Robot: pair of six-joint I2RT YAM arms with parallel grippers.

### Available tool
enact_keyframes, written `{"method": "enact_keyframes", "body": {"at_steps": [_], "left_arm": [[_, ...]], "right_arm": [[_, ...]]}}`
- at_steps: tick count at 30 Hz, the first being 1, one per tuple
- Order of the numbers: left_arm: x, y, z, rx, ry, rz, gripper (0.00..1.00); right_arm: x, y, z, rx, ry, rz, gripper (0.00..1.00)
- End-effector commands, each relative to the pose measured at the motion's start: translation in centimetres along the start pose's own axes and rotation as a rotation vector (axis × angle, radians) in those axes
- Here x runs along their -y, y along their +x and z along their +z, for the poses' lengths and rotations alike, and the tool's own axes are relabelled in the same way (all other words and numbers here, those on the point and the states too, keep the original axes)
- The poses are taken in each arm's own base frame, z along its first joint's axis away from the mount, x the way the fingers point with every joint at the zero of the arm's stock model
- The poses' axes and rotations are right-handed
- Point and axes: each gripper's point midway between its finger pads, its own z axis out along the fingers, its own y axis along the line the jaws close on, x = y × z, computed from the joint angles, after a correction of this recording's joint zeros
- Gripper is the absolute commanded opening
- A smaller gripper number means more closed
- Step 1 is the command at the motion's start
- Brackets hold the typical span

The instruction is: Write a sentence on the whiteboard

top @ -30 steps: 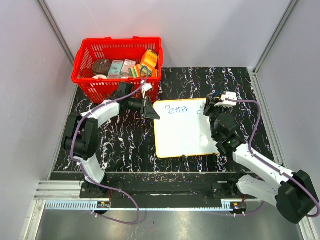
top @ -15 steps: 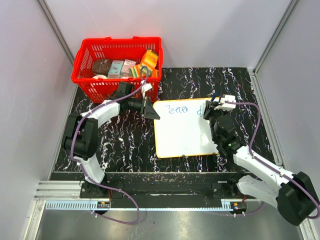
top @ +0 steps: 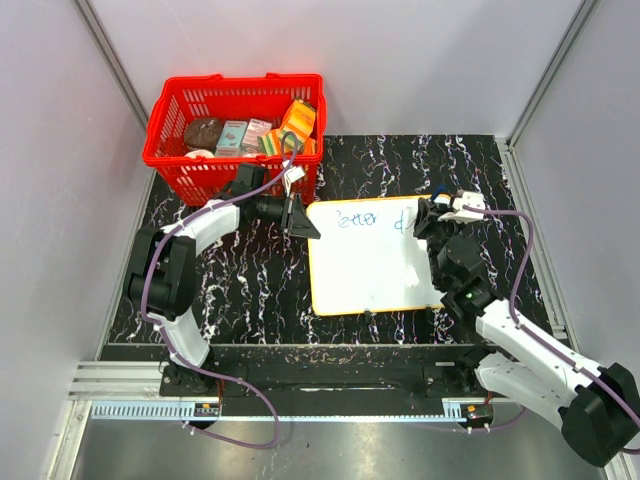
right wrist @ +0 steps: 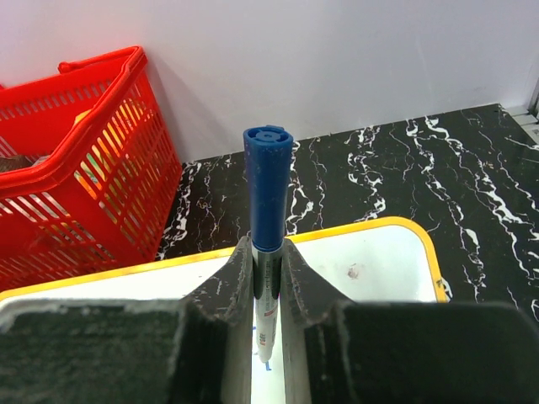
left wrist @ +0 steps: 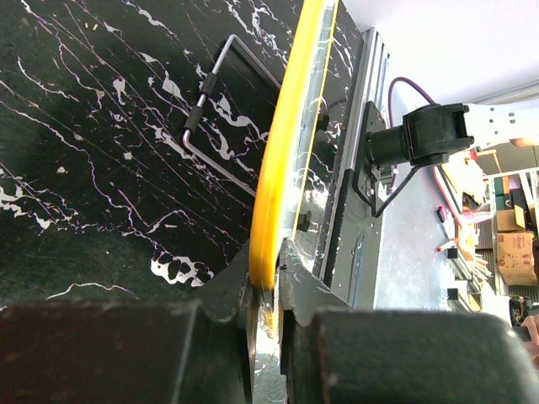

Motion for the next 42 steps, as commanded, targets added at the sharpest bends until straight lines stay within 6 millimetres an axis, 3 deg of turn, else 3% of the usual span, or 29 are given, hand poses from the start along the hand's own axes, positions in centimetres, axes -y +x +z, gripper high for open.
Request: {"method": "enact_keyframes", "body": {"at_steps": [1, 20, 32, 37, 38, 42], "left_arm": [[-2.5, -2.1, 0.2, 0.039, -0.123, 0.173, 0.00], [-2.3, -2.2, 0.1, 0.040, -0.122, 0.175, 0.00], [-2.6, -2.2, 0.2, 0.031, -0.133, 0.167, 0.00], [-3.2, -2.1, 0.3, 0.026, -0.144, 0.156, 0.16], [-3.2, -2.2, 0.3, 0.026, -0.144, 0.156, 0.24], [-3.1, -2.5, 0.3, 0.031, -0.143, 0.159, 0.33]], "right_arm": [[-0.2, -2.5, 0.7, 0.059, 0.016, -0.001, 0.00], [0.2, -3.1, 2.4, 0.112, 0.059, -0.014, 0.00], [-0.2, -4.5, 0.7, 0.142, -0.012, 0.018, 0.00], [0.4, -5.1, -0.5, 0.148, -0.018, 0.028, 0.00], [0.4, -5.2, -0.6, 0.149, -0.018, 0.029, 0.00], [0.8, -5.4, -1.1, 0.150, -0.014, 0.029, 0.00]]}}
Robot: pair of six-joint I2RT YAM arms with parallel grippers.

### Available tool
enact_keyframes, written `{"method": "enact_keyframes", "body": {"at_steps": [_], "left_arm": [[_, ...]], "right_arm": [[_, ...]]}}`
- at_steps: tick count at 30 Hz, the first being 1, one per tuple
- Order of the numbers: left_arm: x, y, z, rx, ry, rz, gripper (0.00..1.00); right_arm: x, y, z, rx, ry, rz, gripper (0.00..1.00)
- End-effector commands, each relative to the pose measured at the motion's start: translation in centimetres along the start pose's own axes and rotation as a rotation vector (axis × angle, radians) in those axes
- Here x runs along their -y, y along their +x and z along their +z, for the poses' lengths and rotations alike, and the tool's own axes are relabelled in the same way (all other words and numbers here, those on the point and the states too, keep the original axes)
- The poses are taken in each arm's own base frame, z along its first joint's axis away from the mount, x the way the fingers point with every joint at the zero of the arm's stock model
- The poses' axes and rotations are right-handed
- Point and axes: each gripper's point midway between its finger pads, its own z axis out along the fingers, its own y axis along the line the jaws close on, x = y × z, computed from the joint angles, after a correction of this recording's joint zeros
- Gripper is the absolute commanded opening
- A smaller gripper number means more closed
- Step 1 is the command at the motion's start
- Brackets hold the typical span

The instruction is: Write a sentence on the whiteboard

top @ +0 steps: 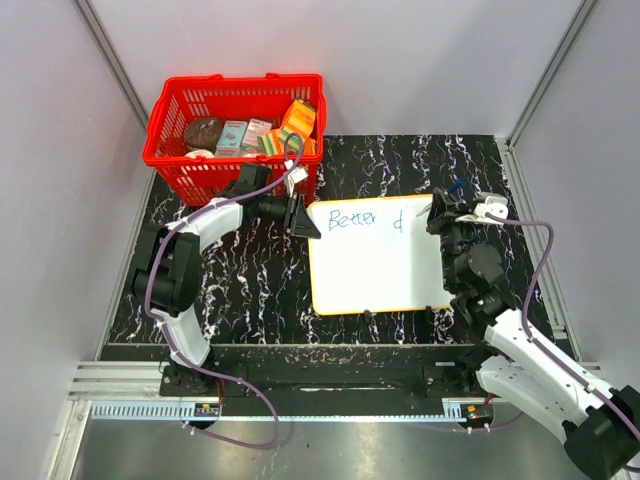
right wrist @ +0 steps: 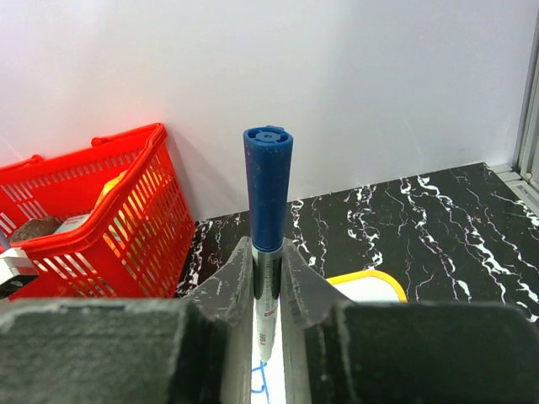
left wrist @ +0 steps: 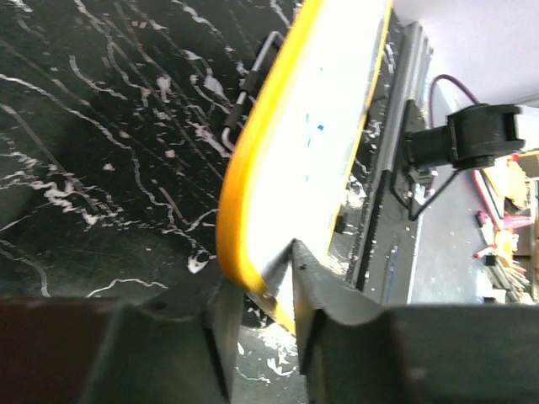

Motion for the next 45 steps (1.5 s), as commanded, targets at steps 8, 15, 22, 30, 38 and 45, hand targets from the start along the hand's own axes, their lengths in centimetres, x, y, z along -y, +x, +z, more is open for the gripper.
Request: {"method": "enact_keyframes", "body": {"at_steps": [8, 15, 22, 30, 38, 45], "left_arm": [[-1.0, -2.5, -0.1, 0.046, -0.078, 0.144, 0.60], [0.9, -3.6, -1.3, 0.084, -0.080, 0.231, 0.88], [0.5, -5.2, -4.4, 0.126, -0.268, 0.306, 0.99], [5.3, -5.9, -9.8, 0.182, -0.452, 0.615, 0.99], [21.3, -7.3, -7.6, 0.197, 0.076, 0.736, 0.99], [25.6, -7.8, -1.3, 0.098, 0.281, 0.655, 0.99]], "right_arm": [[0.6, 0.4, -0.8, -0.017, 0.003, 0.002, 0.00], [0.5, 0.2, -1.1, -0.017, -0.008, 0.011, 0.00], [-0.8, -0.4, -1.3, -0.033, -0.075, 0.035, 0.00], [-5.5, -0.9, -3.5, -0.108, -0.360, 0.070, 0.00], [-11.2, -3.7, -6.7, -0.131, -0.665, 0.351, 0.00], [-12.3, -6.1, -7.3, -0.085, -0.719, 0.506, 0.00]]}}
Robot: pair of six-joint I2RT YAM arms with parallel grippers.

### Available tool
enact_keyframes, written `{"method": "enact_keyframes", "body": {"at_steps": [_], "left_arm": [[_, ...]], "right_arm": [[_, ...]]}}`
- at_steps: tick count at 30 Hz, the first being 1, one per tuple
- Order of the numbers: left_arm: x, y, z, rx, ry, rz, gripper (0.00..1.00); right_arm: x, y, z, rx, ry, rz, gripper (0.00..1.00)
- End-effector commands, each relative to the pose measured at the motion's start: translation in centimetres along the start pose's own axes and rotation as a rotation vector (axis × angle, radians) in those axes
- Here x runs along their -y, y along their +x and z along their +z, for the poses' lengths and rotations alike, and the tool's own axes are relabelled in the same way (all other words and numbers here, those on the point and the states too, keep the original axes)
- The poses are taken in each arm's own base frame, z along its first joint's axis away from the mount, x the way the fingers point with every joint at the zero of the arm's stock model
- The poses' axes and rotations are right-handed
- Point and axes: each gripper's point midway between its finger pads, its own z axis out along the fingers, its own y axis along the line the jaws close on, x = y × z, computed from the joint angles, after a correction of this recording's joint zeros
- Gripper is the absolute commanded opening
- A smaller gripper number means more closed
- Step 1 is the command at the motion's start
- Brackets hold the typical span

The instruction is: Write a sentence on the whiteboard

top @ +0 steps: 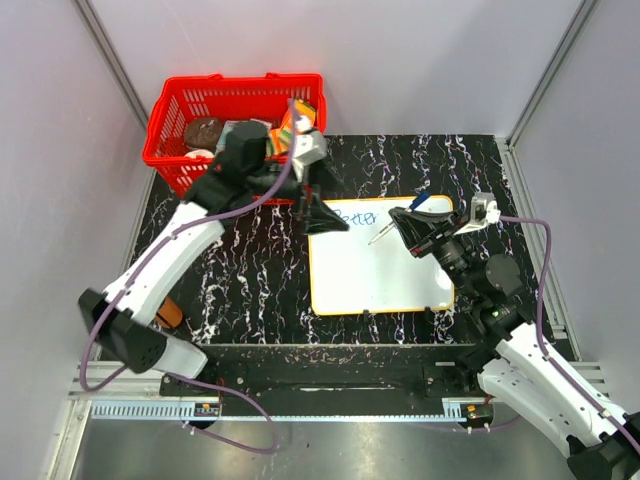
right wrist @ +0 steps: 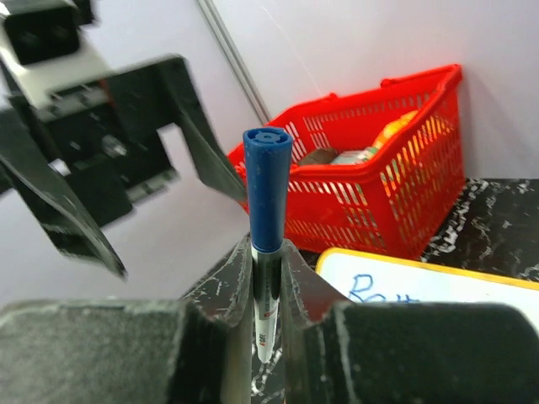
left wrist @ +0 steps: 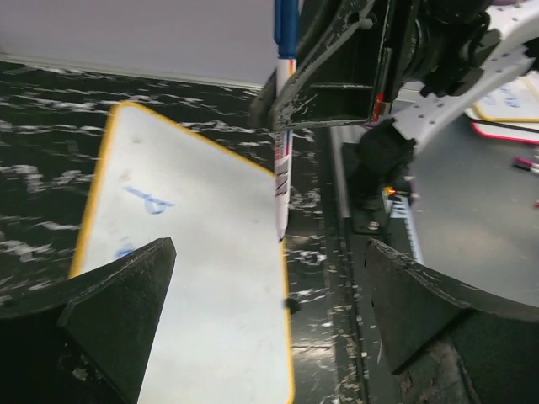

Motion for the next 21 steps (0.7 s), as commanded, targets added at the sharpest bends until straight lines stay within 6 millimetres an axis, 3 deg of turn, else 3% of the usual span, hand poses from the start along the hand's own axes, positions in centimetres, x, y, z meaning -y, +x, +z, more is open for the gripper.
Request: {"method": "enact_keyframes", "body": {"at_steps": [1, 4, 9, 12, 15, 16, 18, 19, 21], "left_arm": [[1.5, 0.3, 4.4, -0.028, 0.135, -0.095, 0.99], [1.3, 1.6, 6.4, -0.066, 0.161, -0.145, 0.99], [2.8, 2.6, 8.2, -0.095, 0.235, -0.155, 0.98], [3.3, 2.7, 8.8, -0.102, 0.238, -0.143, 0.90], [3.3, 2.6, 8.9, -0.102, 0.229, -0.146, 0.55], [3.2, 2.5, 8.8, -0.101, 0.222, -0.145, 0.37], [3.2, 2.3, 8.8, -0.095, 0.219, -0.142, 0.20], [3.3, 2.2, 8.7, -0.095, 0.217, -0.144, 0.03], [3.2, 2.2, 8.6, -0.093, 0.206, -0.144, 0.00]], "right_arm": [[-3.3, -3.2, 0.1, 0.102, -0.129, 0.112, 0.00], [-3.5, -3.9, -0.2, 0.122, -0.132, 0.117, 0.00], [-3.4, -4.7, -0.7, 0.140, -0.108, 0.116, 0.00], [-3.3, -4.9, -1.0, 0.150, -0.102, 0.115, 0.00], [-3.3, -4.9, -1.2, 0.150, -0.096, 0.118, 0.00], [-3.2, -4.8, -1.2, 0.145, -0.093, 0.118, 0.00], [-3.1, -4.6, -1.2, 0.138, -0.089, 0.123, 0.00], [-3.0, -4.5, -1.1, 0.133, -0.085, 0.130, 0.00], [-3.2, -4.3, -1.1, 0.121, -0.090, 0.128, 0.00]]}}
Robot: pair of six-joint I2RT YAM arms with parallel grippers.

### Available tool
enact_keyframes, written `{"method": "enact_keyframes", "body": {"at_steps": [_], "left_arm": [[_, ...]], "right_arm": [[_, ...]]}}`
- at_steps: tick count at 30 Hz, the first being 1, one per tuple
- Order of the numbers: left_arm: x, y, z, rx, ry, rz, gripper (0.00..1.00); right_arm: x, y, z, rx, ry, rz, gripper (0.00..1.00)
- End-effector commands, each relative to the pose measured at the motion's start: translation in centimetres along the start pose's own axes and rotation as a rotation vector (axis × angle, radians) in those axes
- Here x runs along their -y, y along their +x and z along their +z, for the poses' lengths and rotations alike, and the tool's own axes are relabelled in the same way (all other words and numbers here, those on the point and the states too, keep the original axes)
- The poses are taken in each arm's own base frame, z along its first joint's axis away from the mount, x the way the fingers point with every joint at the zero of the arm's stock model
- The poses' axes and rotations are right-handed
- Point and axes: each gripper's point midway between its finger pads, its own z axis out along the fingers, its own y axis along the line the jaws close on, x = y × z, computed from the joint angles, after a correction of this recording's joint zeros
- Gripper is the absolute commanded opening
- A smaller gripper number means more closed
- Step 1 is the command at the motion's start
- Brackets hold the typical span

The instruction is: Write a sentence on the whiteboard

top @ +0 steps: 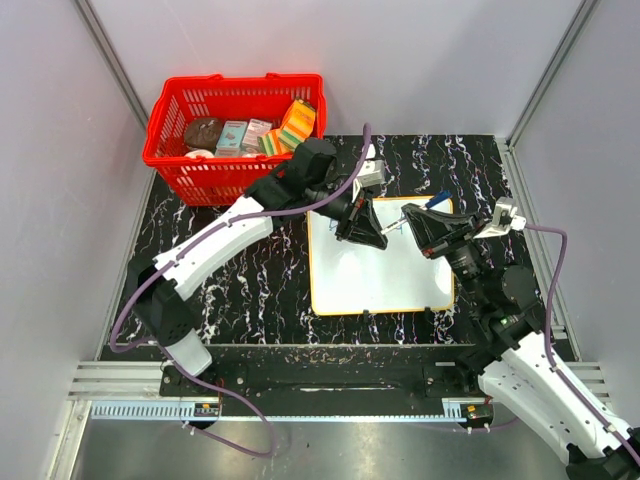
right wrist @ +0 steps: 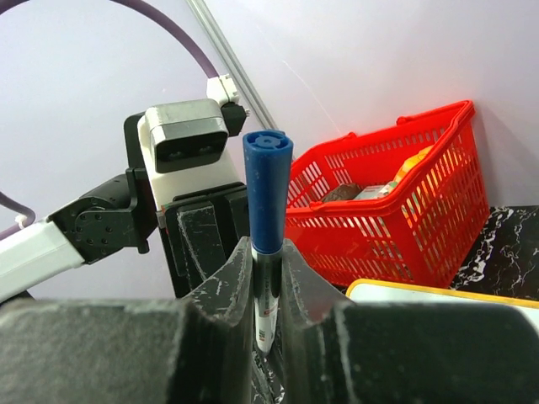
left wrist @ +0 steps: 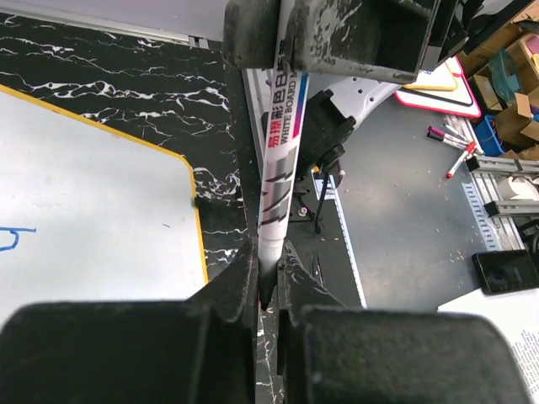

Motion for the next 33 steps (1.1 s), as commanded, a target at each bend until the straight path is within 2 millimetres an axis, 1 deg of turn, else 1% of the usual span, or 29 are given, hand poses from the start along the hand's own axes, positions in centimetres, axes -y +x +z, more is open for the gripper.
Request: {"method": "enact_keyframes", "body": {"at_steps": [1, 3, 4, 6, 7, 8, 10, 11, 13, 14, 15, 16, 17, 18, 19, 20, 22, 24, 25, 27, 30, 33], "left_arm": [[0.6, -2.9, -1.4, 0.061, -0.063, 0.089, 0.00], [0.4, -2.8, -1.7, 0.061, -0.094, 0.100, 0.00], [0.6, -2.9, -2.0, 0.063, -0.105, 0.116, 0.00], [0.8, -2.8, -2.3, 0.062, -0.116, 0.124, 0.00], [0.9, -2.8, -2.4, 0.062, -0.119, 0.134, 0.00], [0.9, -2.6, -2.6, 0.059, -0.124, 0.136, 0.00], [1.3, -2.6, -2.8, 0.061, -0.120, 0.152, 0.00], [1.5, -2.5, -2.9, 0.056, -0.121, 0.155, 0.00], [1.9, -2.5, -3.0, 0.055, -0.108, 0.174, 0.00], [2.1, -2.4, -3.1, 0.047, -0.103, 0.169, 0.00], [2.2, -2.3, -3.1, 0.044, -0.100, 0.169, 0.00], [2.6, -2.2, -3.2, 0.043, -0.079, 0.179, 0.00], [2.8, -2.1, -3.2, 0.040, -0.069, 0.178, 0.00], [3.0, -2.1, -3.2, 0.039, -0.058, 0.181, 0.00], [3.4, -2.0, -3.2, 0.037, -0.037, 0.187, 0.00], [3.5, -1.9, -3.2, 0.032, -0.029, 0.184, 0.00], [4.2, -1.6, -3.2, 0.027, 0.003, 0.188, 0.00], [4.5, -1.4, -3.3, 0.025, 0.021, 0.193, 0.00], [4.9, -1.4, -3.4, 0.026, 0.031, 0.199, 0.00], [5.2, -1.4, -3.6, 0.028, 0.033, 0.212, 0.00], [5.4, -1.3, -3.7, 0.025, 0.034, 0.219, 0.00], [5.7, -1.1, -3.7, 0.022, 0.046, 0.216, 0.00]], "right_arm": [[-0.8, 0.0, -0.1, -0.024, -0.021, 0.017, 0.05], [-1.1, -0.1, -0.2, -0.039, -0.024, 0.006, 0.17], [-0.7, 0.5, -0.4, -0.064, -0.010, 0.000, 0.34], [-1.0, 0.3, -0.8, -0.069, -0.014, -0.009, 0.50], [-0.8, 0.5, -1.0, -0.082, -0.003, -0.006, 0.70], [-0.9, 0.4, -1.2, -0.082, -0.007, -0.009, 0.78], [-0.9, 0.6, -1.5, -0.090, -0.009, -0.012, 0.89], [-1.4, 0.6, -1.8, -0.095, -0.031, -0.015, 0.97], [-1.8, 0.8, -1.8, -0.111, -0.056, -0.022, 0.98], [-2.5, 1.4, -1.8, -0.145, -0.099, -0.028, 0.99], [-3.2, 1.2, -1.7, -0.153, -0.128, -0.031, 0.99], [-3.6, 1.4, -1.5, -0.166, -0.153, -0.037, 0.99], [-3.8, 2.2, -1.3, -0.209, -0.179, -0.036, 0.98], [-4.3, 2.0, -1.1, -0.215, -0.198, -0.037, 0.96], [-4.7, 2.1, -0.9, -0.227, -0.218, -0.044, 0.94], [-4.9, 2.8, -0.7, -0.258, -0.237, -0.041, 0.90], [-5.3, 2.4, -0.4, -0.258, -0.255, -0.047, 0.83], [-5.3, 2.2, -0.1, -0.252, -0.251, -0.053, 0.77], [-5.4, 2.1, 0.0, -0.250, -0.253, -0.058, 0.70], [-5.7, 2.0, 0.2, -0.256, -0.267, -0.061, 0.69], [-5.8, 2.2, 0.6, -0.270, -0.275, -0.058, 0.59], [-6.0, 1.9, 0.6, -0.263, -0.278, -0.064, 0.58]]}}
